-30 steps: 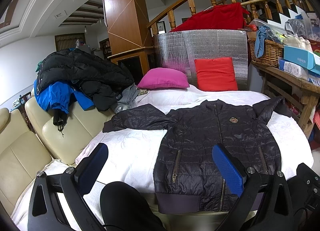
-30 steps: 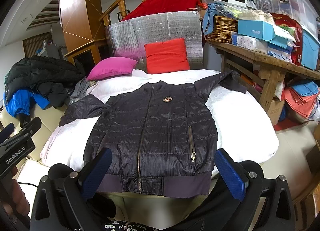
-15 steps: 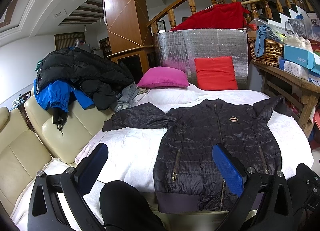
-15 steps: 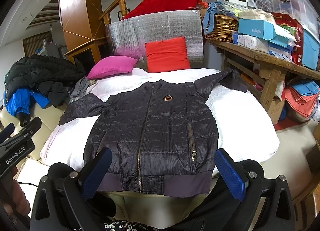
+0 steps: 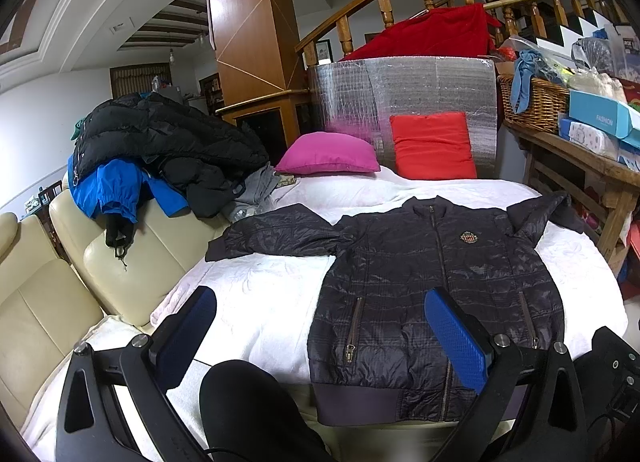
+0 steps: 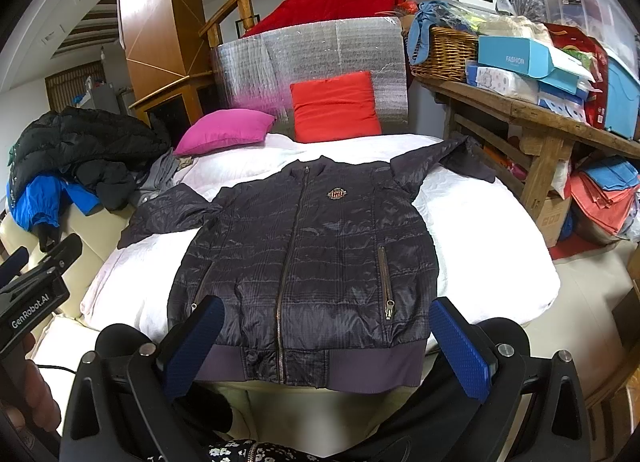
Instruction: Fold large clothes
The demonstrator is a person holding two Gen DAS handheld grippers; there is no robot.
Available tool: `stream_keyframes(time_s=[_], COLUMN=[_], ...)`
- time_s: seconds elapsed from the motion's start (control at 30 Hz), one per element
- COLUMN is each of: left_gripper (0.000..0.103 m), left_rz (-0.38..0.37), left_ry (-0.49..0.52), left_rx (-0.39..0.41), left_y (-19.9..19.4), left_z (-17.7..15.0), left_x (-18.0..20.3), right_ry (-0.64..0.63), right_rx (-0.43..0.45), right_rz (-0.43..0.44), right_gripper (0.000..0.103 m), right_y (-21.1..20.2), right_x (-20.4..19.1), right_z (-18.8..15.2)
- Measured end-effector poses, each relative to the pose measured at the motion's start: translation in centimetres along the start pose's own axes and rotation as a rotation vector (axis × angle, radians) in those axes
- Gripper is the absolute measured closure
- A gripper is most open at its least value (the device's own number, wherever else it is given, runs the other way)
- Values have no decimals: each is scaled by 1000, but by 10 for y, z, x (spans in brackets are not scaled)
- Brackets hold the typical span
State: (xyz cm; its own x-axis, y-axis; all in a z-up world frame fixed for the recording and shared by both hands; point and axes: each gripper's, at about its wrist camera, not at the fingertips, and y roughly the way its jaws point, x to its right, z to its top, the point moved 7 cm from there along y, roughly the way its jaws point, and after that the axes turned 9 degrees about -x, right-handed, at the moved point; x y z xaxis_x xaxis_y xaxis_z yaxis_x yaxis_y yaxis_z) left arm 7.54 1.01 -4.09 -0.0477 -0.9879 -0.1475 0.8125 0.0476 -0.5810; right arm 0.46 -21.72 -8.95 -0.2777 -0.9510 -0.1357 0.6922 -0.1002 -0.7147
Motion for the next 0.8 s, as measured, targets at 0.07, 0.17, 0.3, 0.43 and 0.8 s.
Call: stream_keyframes(time_s=[0.07,0.17,0.3,0.43,0.8], left_gripper=[0,0,0,0,0], left_rz=[-2,-2,-4,5,45], left_ry=[-2,-1,-1,0,12], left_rx=[-2,-4,-11,-42,-122], left_y=[0,1,6,23,88], left_z=[1,1,1,0,7], left_x=[0,-1,-1,0,9], right_ry=[-1,-1,0,12,66], right_rx=[-1,-4,-7,-8,-37], right_rz=[0,0,1,-20,-91], right_gripper=[0,0,0,0,0], right_y=[0,1,3,11,66], right_x=[-1,-1,0,7,44], right_z=[0,0,0,6,56])
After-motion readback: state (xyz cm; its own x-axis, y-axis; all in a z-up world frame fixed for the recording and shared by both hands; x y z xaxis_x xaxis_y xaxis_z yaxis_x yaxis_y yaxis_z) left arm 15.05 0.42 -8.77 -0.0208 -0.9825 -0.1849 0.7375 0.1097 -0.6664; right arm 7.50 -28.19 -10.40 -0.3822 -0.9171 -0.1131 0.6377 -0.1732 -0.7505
